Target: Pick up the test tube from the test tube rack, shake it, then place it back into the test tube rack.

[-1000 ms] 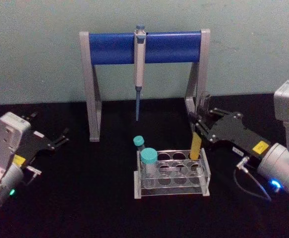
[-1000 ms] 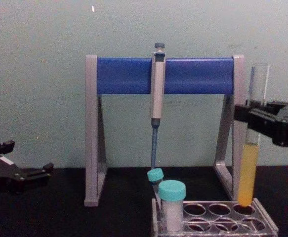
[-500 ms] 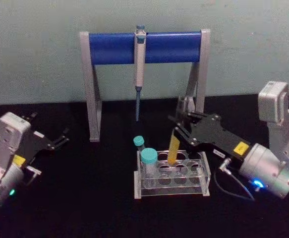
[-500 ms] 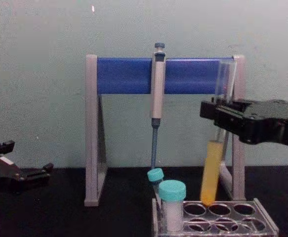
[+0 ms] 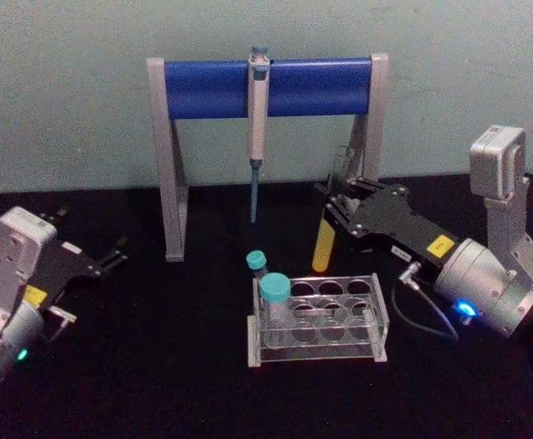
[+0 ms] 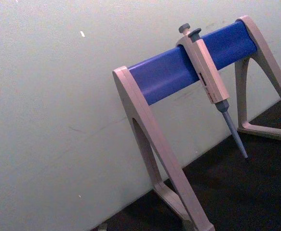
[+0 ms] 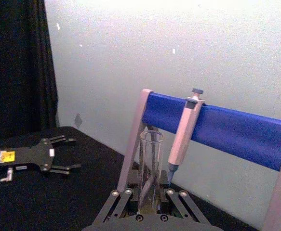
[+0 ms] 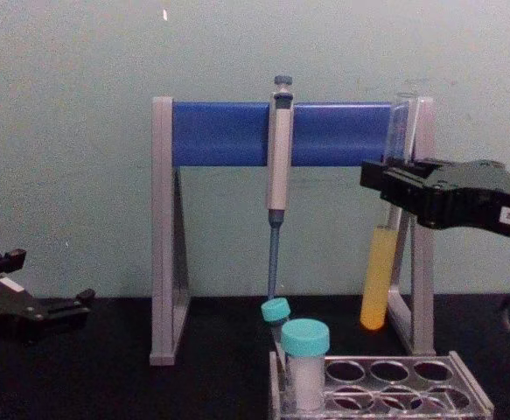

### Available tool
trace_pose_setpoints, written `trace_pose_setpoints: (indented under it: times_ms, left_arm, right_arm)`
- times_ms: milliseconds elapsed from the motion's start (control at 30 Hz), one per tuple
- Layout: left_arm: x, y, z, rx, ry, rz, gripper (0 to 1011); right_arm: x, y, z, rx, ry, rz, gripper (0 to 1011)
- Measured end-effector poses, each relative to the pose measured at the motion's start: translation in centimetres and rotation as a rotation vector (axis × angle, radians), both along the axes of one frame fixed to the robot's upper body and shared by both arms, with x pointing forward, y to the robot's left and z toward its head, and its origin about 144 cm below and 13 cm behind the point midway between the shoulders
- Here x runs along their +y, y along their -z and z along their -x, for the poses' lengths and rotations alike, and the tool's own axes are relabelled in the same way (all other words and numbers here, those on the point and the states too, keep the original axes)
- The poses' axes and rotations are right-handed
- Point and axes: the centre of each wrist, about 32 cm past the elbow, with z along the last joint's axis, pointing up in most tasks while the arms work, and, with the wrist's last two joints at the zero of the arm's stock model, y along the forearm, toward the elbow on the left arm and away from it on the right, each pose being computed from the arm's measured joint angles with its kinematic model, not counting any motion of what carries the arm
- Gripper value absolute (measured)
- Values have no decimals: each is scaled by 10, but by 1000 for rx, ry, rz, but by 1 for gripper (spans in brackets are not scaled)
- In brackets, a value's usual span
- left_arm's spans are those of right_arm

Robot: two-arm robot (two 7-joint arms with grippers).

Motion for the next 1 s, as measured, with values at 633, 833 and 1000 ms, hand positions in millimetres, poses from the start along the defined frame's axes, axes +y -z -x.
trace_pose_setpoints:
  times_ms: [633, 833, 1000]
  left_arm:
    - [0, 0, 0, 0, 0, 0, 1001]
    - [0, 0, 0, 0, 0, 0, 1001]
    - [0, 0, 0, 0, 0, 0, 1001]
  right_arm:
    - [-4, 0, 1, 4, 24, 1, 233]
    - [-3, 0, 1, 5, 23, -1, 233]
    - [-3, 0, 1, 4, 22, -2, 233]
